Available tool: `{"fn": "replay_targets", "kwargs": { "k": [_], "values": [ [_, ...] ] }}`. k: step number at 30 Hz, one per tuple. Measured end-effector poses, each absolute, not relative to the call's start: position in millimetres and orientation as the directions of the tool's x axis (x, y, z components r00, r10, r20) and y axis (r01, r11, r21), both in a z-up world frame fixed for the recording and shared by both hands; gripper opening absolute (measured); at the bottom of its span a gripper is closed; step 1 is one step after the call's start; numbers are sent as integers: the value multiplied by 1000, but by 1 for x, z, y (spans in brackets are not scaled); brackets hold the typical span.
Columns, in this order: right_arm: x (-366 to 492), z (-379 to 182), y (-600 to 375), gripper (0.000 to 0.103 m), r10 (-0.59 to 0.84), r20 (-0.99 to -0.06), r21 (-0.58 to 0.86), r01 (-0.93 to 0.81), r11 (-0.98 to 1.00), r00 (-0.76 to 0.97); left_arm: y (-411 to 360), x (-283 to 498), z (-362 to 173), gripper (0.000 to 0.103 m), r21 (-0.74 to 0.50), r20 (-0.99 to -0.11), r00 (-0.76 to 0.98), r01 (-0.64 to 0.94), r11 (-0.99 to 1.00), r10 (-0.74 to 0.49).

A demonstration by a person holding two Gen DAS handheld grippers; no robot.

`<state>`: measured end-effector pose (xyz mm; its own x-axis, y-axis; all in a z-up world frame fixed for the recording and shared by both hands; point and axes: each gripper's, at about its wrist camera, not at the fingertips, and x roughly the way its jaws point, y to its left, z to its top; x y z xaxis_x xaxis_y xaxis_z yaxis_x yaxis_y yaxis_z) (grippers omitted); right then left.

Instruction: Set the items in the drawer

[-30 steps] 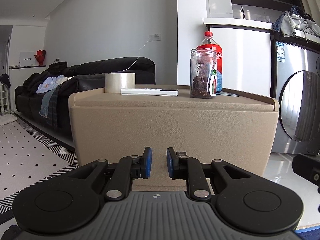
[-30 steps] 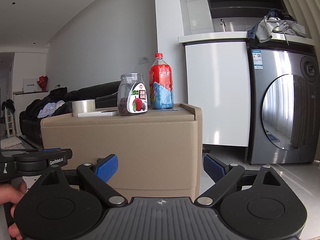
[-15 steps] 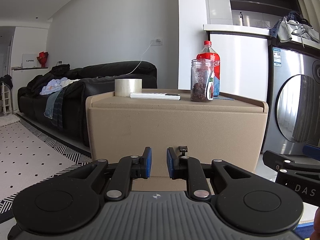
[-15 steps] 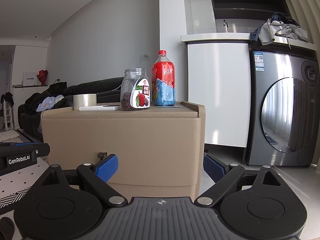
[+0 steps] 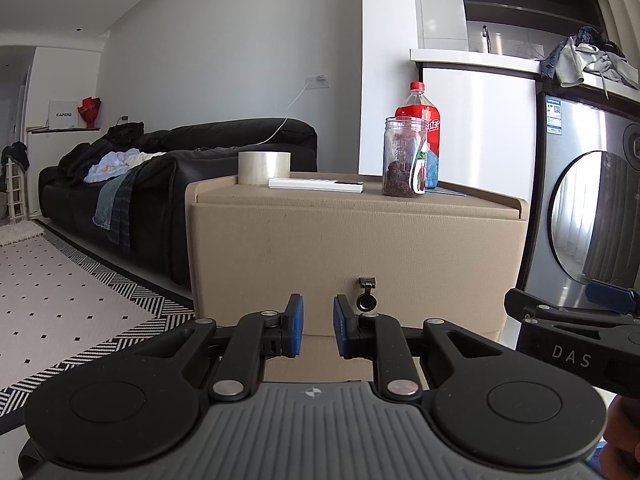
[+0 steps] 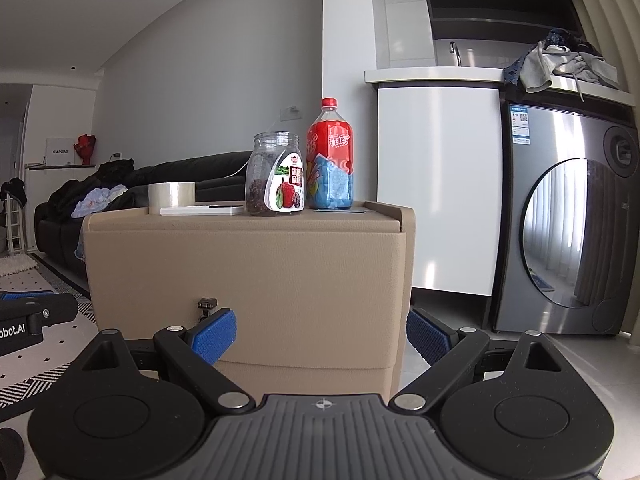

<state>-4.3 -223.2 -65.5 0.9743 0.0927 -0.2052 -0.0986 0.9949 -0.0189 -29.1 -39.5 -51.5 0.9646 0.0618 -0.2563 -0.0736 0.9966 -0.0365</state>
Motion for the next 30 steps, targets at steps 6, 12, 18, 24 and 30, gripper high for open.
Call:
{"fn": "replay_targets", "kwargs": {
  "k": [6,12,18,24,30],
  "values": [
    [-5,-67,-220,94,88,-204,-35,-97,995,975,-39,-35,-50,20,-38,-253,965,-73,997,61],
    [-6,-67,-219,94,91,-204,-38,-100,994,975,-39,-39,-49,20,-34,-249,966,-74,997,63],
    [-9,-65,-220,94,97,-199,-32,-105,994,975,-38,-41,-52,20,-35,-256,964,-81,996,69],
    [-11,-64,-219,94,100,-196,-32,-109,994,975,-35,-45,-51,20,-40,-251,964,-97,994,84],
    [-17,-61,-216,94,111,-186,-39,-120,992,976,-33,-49,-50,24,-32,-250,963,-107,994,95]
  ]
}}
